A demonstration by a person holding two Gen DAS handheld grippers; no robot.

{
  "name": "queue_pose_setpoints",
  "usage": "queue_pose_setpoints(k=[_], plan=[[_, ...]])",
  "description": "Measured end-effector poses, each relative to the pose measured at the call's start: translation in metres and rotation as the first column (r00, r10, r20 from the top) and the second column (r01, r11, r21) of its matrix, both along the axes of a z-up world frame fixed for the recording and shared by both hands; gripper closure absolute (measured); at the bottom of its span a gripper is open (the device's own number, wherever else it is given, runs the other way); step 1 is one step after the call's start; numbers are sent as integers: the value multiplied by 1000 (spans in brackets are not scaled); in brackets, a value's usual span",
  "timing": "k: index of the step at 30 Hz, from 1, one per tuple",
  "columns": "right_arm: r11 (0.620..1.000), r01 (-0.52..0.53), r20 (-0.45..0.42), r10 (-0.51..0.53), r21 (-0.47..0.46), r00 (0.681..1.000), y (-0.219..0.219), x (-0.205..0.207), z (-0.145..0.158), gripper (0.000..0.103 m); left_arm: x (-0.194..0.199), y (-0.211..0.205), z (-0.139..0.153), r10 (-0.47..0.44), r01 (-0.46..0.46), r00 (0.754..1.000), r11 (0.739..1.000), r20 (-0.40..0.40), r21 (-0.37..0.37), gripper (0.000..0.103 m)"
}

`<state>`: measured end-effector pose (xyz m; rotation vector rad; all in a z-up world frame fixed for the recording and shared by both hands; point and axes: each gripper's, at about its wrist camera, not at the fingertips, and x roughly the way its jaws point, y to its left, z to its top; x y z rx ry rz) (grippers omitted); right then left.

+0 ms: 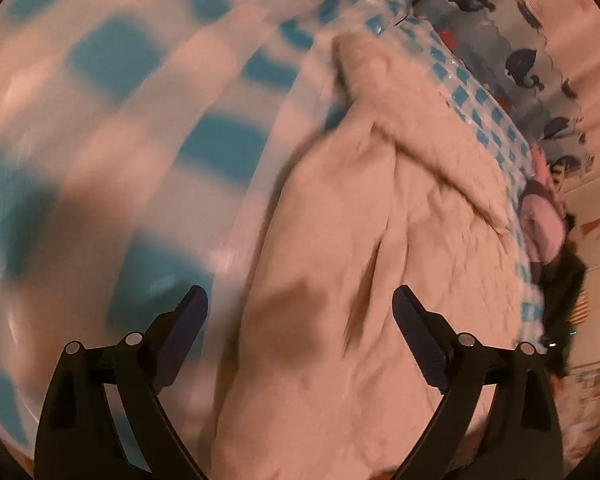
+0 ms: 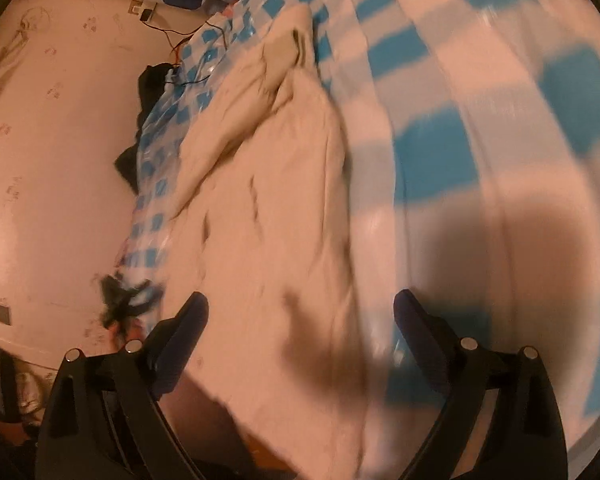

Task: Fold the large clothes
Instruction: 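Move both grippers to the jacket hem and grasp it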

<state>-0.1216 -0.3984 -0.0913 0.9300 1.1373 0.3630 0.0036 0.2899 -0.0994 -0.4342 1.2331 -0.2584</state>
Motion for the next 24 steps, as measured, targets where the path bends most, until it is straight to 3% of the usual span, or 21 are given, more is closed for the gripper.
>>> queue_pose_setpoints(k=[5,9,15,19,21,23,24], plan=[[999,-21,-46,22,27,999,15,-20,-10,13,-46,2,-25,-13,2,997,990,-72,-141,14],[988,-48,-22,52,147,998,29,-30,-5,12,-74,-14,-23,-82,71,994,986,-66,-152,13],[981,-109,-35,116,160,993,39,-44,-2,12,-94,-17,-22,-136,111,988,957,-75,-270,13],[969,-135,-21,142,205,990,44,-48,-6,12,-96,-20,-29,-129,104,988,961,-80,-257,13],[973,-123,-29,131,193,991,44,-49,-10,12,-94,-20,-32,-116,92,989,970,-95,-225,21],[976,-128,-41,137,178,990,47,-47,-13,12,-92,-19,-36,-91,65,988,978,-123,-200,50],[976,-135,-40,144,171,989,53,-45,-12,12,-92,-16,-37,-81,55,988,980,-132,-191,59]])
